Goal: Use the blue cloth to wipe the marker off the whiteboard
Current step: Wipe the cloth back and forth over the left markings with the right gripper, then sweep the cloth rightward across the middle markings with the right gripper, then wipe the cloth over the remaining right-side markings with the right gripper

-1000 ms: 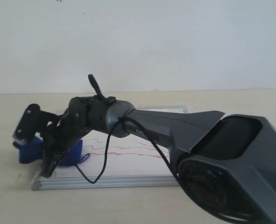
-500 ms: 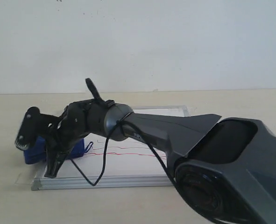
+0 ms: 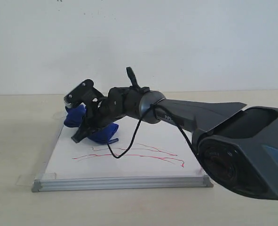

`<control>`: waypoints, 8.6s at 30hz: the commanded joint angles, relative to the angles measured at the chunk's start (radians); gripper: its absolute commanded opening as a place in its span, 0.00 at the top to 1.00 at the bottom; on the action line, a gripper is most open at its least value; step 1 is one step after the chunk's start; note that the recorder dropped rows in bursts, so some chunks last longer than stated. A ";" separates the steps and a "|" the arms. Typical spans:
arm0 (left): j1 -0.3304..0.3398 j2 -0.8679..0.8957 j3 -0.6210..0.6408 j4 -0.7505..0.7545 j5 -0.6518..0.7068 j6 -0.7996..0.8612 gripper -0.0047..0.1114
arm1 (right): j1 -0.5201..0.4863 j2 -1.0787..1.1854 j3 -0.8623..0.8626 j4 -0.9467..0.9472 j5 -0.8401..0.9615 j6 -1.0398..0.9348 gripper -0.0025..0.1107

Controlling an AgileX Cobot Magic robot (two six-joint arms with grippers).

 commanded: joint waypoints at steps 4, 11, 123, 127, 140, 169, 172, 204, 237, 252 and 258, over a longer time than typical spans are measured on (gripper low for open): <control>0.003 -0.004 0.004 0.006 -0.001 -0.001 0.92 | 0.118 -0.005 0.005 -0.008 0.332 -0.195 0.98; 0.003 -0.004 0.004 0.006 -0.001 -0.001 0.92 | 0.184 -0.039 0.005 -0.001 0.420 -0.220 0.98; 0.003 -0.004 0.004 0.006 -0.001 -0.001 0.92 | -0.186 -0.139 0.005 -0.259 0.814 0.290 0.98; 0.003 -0.004 0.004 0.006 -0.001 -0.001 0.92 | -0.099 -0.133 0.005 -0.217 0.814 0.208 0.98; 0.003 -0.004 0.004 0.006 -0.001 -0.001 0.92 | 0.044 -0.138 0.005 -0.245 0.814 0.136 0.98; 0.003 -0.004 0.004 0.006 -0.001 -0.001 0.92 | -0.006 -0.140 0.010 -0.148 0.814 0.164 0.98; 0.003 -0.004 0.004 0.006 -0.001 -0.001 0.92 | -0.023 -0.140 0.011 -0.199 0.814 0.182 0.98; 0.003 -0.004 0.004 0.006 -0.001 -0.001 0.92 | 0.070 -0.381 0.534 -0.154 0.276 0.180 0.98; 0.003 -0.004 0.004 0.006 -0.001 -0.001 0.92 | 0.006 -0.381 0.534 -0.440 0.497 0.325 0.98; 0.003 -0.004 0.004 0.006 -0.001 -0.001 0.92 | -0.225 -0.429 0.677 -0.606 0.603 0.419 0.98; 0.003 -0.004 0.004 0.006 -0.001 -0.001 0.92 | -0.097 -0.429 0.677 -0.465 0.578 0.269 0.98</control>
